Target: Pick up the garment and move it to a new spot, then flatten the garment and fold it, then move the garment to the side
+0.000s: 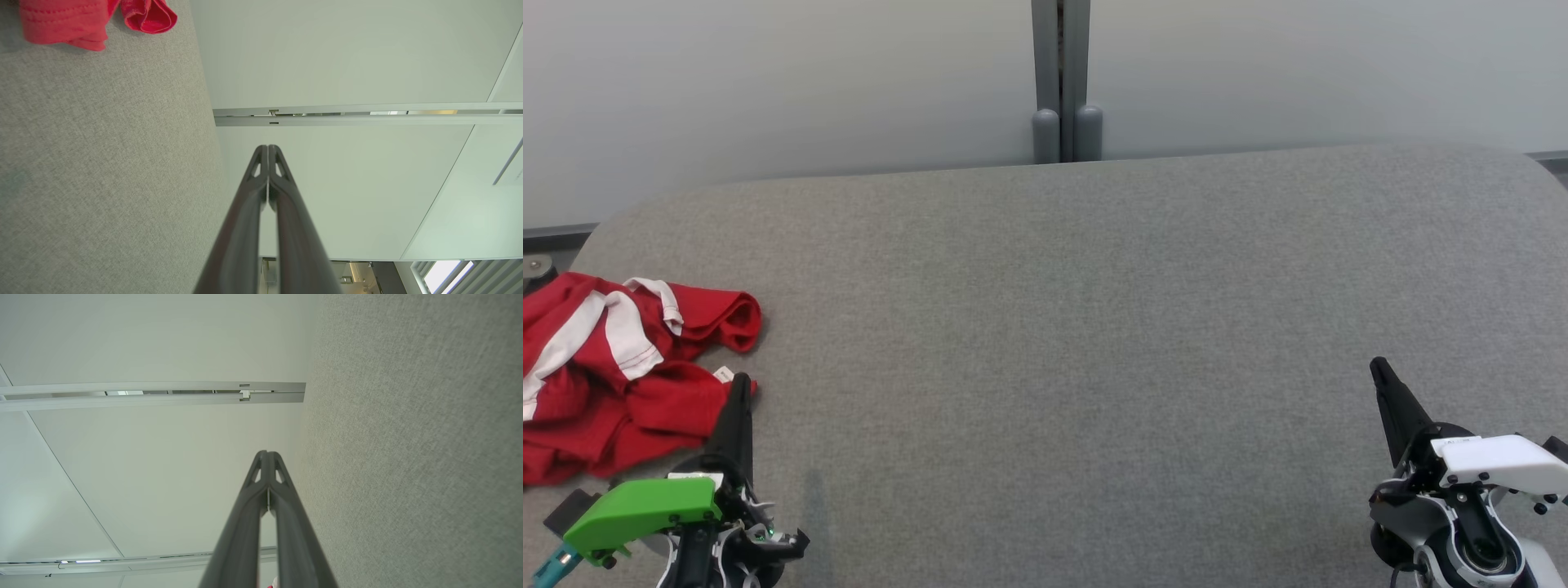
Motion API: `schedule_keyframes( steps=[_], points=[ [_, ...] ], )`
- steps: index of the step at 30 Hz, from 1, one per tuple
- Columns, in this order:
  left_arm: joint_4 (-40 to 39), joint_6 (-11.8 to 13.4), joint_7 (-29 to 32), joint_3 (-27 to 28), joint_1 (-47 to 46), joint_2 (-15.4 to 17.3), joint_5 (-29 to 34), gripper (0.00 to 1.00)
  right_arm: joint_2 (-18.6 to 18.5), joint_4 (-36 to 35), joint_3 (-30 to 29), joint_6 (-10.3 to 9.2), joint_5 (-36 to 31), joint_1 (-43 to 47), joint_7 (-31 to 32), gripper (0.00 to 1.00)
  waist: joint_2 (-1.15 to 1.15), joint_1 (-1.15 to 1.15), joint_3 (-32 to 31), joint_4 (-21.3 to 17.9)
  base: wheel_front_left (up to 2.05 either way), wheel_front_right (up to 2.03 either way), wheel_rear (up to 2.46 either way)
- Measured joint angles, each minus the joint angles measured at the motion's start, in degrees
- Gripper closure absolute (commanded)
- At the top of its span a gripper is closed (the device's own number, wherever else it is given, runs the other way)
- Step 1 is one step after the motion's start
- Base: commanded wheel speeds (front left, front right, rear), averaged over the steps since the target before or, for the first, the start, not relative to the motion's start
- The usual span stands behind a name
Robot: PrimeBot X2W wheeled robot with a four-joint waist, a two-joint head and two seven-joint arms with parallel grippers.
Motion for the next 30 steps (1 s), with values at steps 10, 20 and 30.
schedule_keyframes(
  steps=[10,20,30],
  points=[
    [0.0,0.0,0.0,0.0,0.0,0.0,0.0,1.0,0.0,0.0,0.0,0.0,0.0,0.0,0.0,1.0,0.0,0.0,0.0,0.0,0.0,0.0,0.0],
    [2.58,-0.01,-0.15,-0.15,1.75,-0.49,0.08,0.0,0.64,2.16,0.2,-0.02,-0.05,1.58,-0.1,0.0,0.0,0.0,0.02,0.0,0.0,0.0,0.0],
    [3.01,-0.01,-3.12,-1.14,1.86,0.03,10.48,0.0,-0.44,2.29,1.27,-0.02,-9.32,1.46,-3.03,0.0,0.0,0.0,0.33,0.17,0.0,0.0,0.0]
  ],
)
